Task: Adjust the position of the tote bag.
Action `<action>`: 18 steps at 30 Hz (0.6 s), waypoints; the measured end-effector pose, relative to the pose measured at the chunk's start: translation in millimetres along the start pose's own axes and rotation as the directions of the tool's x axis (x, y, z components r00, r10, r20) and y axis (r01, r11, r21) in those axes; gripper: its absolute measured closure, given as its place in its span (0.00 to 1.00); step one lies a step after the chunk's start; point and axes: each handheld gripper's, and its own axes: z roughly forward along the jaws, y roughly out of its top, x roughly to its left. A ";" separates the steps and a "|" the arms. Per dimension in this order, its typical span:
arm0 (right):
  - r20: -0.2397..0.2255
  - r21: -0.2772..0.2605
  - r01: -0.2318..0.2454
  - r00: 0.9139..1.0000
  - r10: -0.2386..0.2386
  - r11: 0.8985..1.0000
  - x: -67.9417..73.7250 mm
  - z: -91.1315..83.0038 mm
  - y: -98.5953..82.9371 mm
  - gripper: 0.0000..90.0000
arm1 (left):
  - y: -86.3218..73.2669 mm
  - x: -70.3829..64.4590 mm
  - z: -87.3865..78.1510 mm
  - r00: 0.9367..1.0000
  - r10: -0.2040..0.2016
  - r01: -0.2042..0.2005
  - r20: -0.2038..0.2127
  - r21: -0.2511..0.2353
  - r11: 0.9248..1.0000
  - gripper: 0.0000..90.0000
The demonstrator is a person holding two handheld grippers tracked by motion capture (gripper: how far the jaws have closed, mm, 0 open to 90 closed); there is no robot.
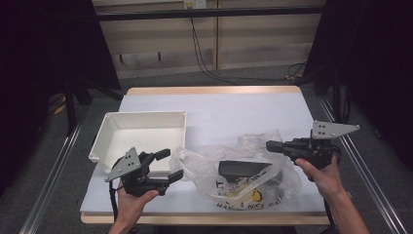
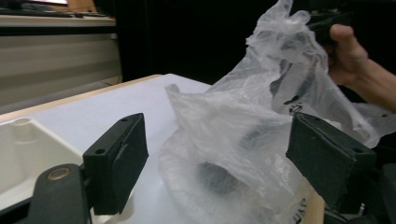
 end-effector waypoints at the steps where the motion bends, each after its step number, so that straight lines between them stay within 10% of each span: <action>1: 0.000 0.000 0.003 1.000 -0.003 1.000 0.3 -1.0 -0.2 1.00 | 1.4 -1.2 3.9 1.000 -0.005 0.005 0.014 -0.004 1.000 0.22; 4: 0.002 -0.003 0.003 1.000 -0.003 1.000 0.3 -2.6 -0.7 1.00 | 5.8 -2.5 12.9 0.999 0.003 -0.003 0.033 -0.004 1.000 0.22; 14: 0.039 -0.016 0.006 0.999 -0.005 1.000 -2.0 -19.5 -3.8 1.00 | 15.3 -5.6 35.5 0.990 0.043 -0.048 0.136 0.033 0.998 0.92; 18: 0.071 -0.034 -0.001 0.997 0.003 0.999 -4.4 -32.1 -6.9 1.00 | 25.7 -7.8 32.9 0.989 0.072 -0.076 0.130 0.026 0.997 1.00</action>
